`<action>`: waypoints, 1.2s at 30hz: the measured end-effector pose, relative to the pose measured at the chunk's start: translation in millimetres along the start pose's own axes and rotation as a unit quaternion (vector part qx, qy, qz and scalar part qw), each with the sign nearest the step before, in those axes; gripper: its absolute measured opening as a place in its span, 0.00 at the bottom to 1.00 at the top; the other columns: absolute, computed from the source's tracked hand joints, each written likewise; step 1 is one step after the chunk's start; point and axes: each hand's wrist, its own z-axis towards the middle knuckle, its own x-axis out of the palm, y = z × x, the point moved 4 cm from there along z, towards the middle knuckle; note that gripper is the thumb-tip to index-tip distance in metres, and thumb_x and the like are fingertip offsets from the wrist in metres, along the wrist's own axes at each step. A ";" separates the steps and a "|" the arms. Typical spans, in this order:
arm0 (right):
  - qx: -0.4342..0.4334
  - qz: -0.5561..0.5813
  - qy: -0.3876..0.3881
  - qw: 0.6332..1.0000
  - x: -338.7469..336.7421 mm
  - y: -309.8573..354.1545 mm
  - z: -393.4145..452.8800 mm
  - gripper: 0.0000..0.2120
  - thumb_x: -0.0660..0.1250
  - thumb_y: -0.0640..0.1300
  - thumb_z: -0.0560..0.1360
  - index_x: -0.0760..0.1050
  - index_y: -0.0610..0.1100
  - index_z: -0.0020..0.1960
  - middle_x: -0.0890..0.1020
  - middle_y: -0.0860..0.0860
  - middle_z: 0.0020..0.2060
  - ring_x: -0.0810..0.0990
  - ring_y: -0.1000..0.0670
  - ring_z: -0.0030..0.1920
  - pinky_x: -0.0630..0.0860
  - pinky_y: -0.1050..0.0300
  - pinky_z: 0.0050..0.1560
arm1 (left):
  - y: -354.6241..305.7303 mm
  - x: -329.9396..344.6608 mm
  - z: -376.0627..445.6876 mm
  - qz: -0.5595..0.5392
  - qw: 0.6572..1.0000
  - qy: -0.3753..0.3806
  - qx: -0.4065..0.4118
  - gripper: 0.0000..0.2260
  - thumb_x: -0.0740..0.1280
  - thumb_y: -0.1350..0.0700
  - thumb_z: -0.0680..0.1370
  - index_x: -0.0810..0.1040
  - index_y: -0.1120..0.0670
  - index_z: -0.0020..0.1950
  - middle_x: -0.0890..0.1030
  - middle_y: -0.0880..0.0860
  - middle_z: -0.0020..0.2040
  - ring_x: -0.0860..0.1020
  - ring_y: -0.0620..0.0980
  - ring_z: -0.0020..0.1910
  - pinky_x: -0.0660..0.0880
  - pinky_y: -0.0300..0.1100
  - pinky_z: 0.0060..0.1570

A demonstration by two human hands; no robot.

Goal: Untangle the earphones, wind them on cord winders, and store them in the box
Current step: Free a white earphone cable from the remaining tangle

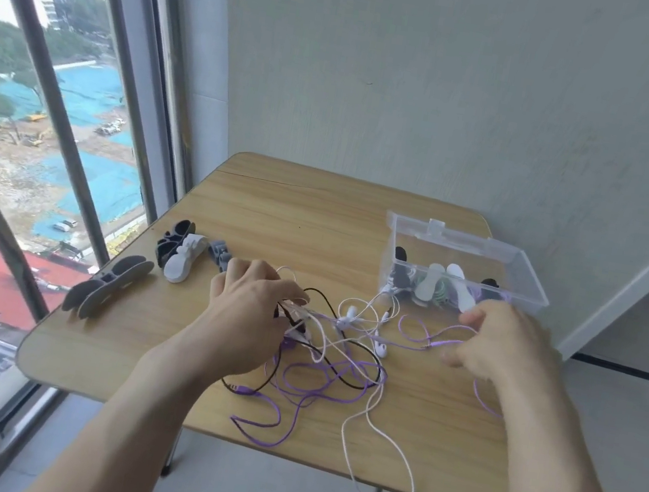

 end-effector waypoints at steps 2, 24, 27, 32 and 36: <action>-0.122 0.120 -0.015 0.985 0.4 18.3 -6.0 0.15 0.79 0.46 0.68 0.82 0.50 0.54 0.84 0.53 0.51 0.81 0.49 0.56 0.75 0.56 0.56 | -0.9 -1.1 0.6 -0.006 1.000 -0.011 -0.004 0.15 0.64 0.56 0.79 0.78 0.41 0.63 0.70 0.48 0.61 0.60 0.52 0.65 0.58 0.47 0.64; -0.300 0.103 0.062 0.946 56.8 91.9 -26.5 0.05 0.69 0.50 0.77 0.79 0.50 0.44 0.79 0.54 0.43 0.76 0.54 0.46 0.70 0.62 0.41 | 1.7 -22.8 -9.1 -0.086 0.995 0.046 -0.009 0.05 0.63 0.50 0.68 0.74 0.42 0.43 0.73 0.43 0.57 0.63 0.48 0.61 0.62 0.46 0.61; -0.281 0.248 0.051 0.926 42.5 91.9 -22.5 0.06 0.64 0.48 0.81 0.75 0.48 0.48 0.83 0.54 0.44 0.80 0.59 0.43 0.73 0.67 0.44 | 6.7 -26.0 -8.6 -0.123 0.991 0.047 -0.029 0.14 0.59 0.43 0.65 0.80 0.46 0.43 0.73 0.39 0.55 0.63 0.47 0.60 0.60 0.46 0.60; -0.277 0.567 0.052 0.774 14.3 91.4 -26.9 0.05 0.61 0.40 0.83 0.73 0.40 0.49 0.85 0.48 0.42 0.85 0.47 0.44 0.81 0.49 0.46 | 9.8 -28.3 -4.1 -0.104 0.990 -0.095 -0.005 0.20 0.64 0.38 0.78 0.82 0.49 0.35 0.80 0.38 0.49 0.68 0.46 0.58 0.63 0.50 0.62; -0.242 0.728 0.116 0.631 -2.3 90.1 -31.4 0.06 0.58 0.39 0.83 0.72 0.41 0.48 0.84 0.41 0.49 0.84 0.40 0.49 0.81 0.46 0.45 | 7.3 -29.1 -4.6 -0.091 0.983 -0.157 0.011 0.13 0.71 0.46 0.76 0.82 0.50 0.34 0.80 0.38 0.49 0.66 0.41 0.58 0.51 0.37 0.51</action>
